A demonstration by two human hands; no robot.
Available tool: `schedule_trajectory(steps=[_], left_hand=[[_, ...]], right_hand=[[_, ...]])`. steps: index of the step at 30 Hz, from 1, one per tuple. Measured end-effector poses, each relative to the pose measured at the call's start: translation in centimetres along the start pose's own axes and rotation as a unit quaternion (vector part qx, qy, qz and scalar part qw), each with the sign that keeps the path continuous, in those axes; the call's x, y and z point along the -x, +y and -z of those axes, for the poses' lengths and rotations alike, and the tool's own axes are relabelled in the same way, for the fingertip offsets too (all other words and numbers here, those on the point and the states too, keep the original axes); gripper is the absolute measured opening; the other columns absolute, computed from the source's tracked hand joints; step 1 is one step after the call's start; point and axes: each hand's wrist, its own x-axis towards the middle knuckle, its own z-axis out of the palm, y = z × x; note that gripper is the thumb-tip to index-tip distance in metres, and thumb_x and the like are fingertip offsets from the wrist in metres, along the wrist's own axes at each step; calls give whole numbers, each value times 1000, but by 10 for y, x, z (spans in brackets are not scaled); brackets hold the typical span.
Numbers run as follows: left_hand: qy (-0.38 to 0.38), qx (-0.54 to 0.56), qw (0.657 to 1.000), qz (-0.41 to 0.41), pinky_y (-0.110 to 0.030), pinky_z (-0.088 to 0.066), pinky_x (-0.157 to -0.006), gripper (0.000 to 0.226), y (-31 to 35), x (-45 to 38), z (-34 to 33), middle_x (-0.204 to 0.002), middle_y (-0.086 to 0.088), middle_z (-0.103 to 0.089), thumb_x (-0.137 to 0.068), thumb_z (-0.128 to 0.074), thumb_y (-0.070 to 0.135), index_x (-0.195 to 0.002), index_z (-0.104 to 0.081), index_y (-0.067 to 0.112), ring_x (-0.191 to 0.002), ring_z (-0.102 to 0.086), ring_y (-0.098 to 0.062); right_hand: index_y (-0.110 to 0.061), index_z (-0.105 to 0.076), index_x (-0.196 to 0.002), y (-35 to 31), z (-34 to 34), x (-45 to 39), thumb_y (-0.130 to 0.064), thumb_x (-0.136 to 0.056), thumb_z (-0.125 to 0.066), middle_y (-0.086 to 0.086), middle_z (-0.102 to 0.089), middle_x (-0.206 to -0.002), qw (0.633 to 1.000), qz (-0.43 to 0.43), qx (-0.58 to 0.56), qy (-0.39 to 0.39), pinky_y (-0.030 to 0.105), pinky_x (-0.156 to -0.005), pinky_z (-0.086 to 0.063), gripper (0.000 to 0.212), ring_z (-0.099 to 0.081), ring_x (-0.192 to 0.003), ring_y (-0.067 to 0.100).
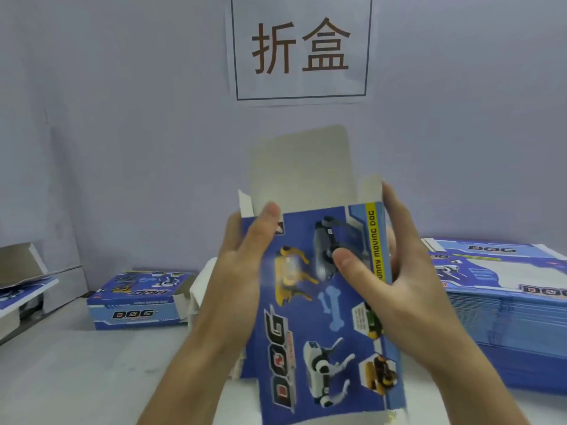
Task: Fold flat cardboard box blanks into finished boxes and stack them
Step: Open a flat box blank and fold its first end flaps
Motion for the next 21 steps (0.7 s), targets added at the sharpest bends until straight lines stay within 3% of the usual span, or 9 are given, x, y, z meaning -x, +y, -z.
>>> schedule_trajectory(steps=[2,4,6,8,12,15,18,20,21], left_hand=[[22,9,999,-26,-52,-45,-104,88,4,0,1,-131,10,-65,-58,-61,92,-133,-54,47,-124,-61,-23],[71,-22,993,-97,-46,-54,-86,67,10,3,-4,-107,14,-73,-68,-57,87,-124,-53,51,-101,-72,-19],[97,-53,985,-131,-50,-57,-76,62,11,6,-7,-91,6,-75,-72,-55,78,-127,-41,52,-81,-76,-22],[90,-78,980,-157,-56,-58,-78,67,7,6,-8,-94,0,-73,-70,-55,75,-130,-33,56,-80,-75,-27],[65,-69,975,-201,-62,-57,-69,61,7,7,-10,-85,-7,-67,-69,-59,79,-121,-44,49,-75,-68,-43],[53,-86,974,-202,-64,-56,-65,66,8,5,-11,-93,-3,-70,-64,-55,89,-118,-55,51,-77,-65,-52],[61,-67,978,-188,-65,-56,-76,56,6,6,-12,-105,-5,-72,-71,-55,85,-103,-70,41,-89,-70,-39],[68,12,988,-135,-61,-57,-71,49,4,8,-15,-91,-10,-72,-81,-52,71,-91,-73,29,-77,-69,-36],[59,44,992,-105,-59,-57,-70,48,4,9,-15,-88,-16,-72,-84,-49,65,-86,-73,24,-72,-68,-38]], right_hand=[[-63,-26,-143,1,-7,2,-37,-85,-73,-33,-55,-135,999,17,-24,-15,5,-90,-45,80,-55,-123,-8],[-53,-22,-150,1,-8,2,-24,-87,-71,-28,-59,-133,998,33,-39,-36,5,-89,-46,85,-59,-120,-5],[-50,-16,-153,-3,-4,1,-13,-86,-68,-23,-67,-120,996,35,-44,-73,7,-85,-49,93,-66,-112,-1],[-57,-15,-149,-6,0,-1,-9,-84,-66,-16,-73,-109,994,17,-41,-97,6,-83,-50,96,-70,-103,3],[-58,-28,-145,-7,0,-4,-9,-82,-63,1,-74,-103,996,2,-47,-79,21,-89,-55,87,-72,-97,18],[-48,-39,-144,-5,-4,-2,-7,-83,-58,20,-69,-88,991,-7,-108,-77,27,-80,-57,76,-70,-81,30],[-34,-58,-133,-8,-6,1,-37,-92,-56,26,-63,-107,981,-33,-183,-60,43,-88,-57,42,-69,-102,30],[-27,-69,-114,-9,-8,1,-63,-87,-45,19,-66,-112,978,-70,-197,-15,50,-87,-55,52,-69,-101,34],[-24,-73,-100,-11,-8,0,-66,-85,-43,18,-68,-98,979,-84,-185,9,48,-79,-55,54,-70,-88,36]])
